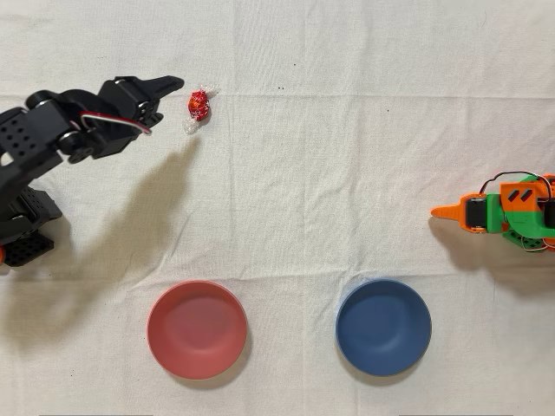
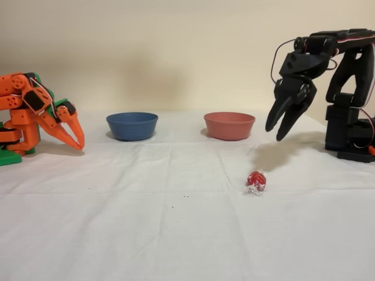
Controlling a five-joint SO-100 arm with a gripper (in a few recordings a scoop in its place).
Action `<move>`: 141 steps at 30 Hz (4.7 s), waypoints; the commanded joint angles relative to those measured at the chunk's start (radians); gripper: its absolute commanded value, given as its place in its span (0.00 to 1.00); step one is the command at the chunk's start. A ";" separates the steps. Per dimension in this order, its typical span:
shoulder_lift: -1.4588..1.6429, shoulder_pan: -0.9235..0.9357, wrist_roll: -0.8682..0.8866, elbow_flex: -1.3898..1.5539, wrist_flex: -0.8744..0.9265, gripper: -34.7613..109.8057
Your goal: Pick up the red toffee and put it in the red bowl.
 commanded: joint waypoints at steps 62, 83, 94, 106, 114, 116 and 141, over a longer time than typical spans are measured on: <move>-0.489 0.003 -0.006 -0.179 -0.288 0.44; -0.517 0.043 -0.063 -0.160 -0.327 0.38; -0.499 0.043 -0.078 -0.106 -0.357 0.32; -0.426 0.044 -0.087 -0.083 -0.324 0.32; -0.284 0.074 -0.078 0.020 -0.288 0.32; -0.225 0.087 -0.078 0.061 -0.279 0.32; 0.336 0.302 -0.133 0.028 0.140 0.32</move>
